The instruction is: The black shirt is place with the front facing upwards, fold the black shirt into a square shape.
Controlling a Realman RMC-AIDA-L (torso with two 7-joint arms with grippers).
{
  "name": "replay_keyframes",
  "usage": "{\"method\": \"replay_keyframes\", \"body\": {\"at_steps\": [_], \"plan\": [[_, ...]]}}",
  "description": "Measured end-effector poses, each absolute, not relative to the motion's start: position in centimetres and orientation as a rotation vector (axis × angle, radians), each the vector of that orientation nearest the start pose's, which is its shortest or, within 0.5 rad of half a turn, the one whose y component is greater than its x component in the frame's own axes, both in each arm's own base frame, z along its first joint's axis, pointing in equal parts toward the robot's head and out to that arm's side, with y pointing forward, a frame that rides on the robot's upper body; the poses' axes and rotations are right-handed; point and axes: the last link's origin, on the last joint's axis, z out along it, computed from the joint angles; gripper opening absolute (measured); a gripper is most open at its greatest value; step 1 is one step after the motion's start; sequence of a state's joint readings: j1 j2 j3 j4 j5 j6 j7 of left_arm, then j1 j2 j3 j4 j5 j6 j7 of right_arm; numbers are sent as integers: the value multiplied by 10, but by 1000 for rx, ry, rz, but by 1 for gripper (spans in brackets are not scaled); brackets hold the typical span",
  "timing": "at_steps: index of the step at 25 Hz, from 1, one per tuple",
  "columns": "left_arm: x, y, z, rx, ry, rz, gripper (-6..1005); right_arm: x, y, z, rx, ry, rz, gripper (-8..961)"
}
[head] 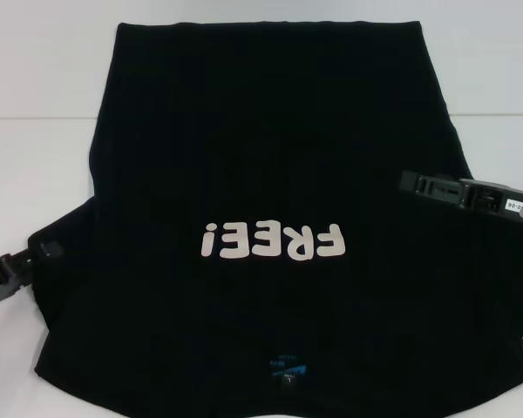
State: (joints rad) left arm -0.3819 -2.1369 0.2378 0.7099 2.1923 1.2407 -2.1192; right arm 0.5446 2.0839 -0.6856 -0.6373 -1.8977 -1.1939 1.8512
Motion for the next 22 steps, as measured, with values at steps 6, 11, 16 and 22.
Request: {"method": "replay_keyframes", "body": {"at_steps": [6,11,16,22], "plan": [[-381,305,37,-1620,-1775,-798,789,284,375,12,-2205,1281,776,945],[-380,312,37,-1615,-1762,-788,783,285,375,13,-2196,1285,780,945],[-377,318,31,-1624,-1776,-763,783,286,374,13,-2195,1287,780,944],[-376,320,34,-1603,-1799,-760,761,286,374,13,-2192,1290,783,944]]}}
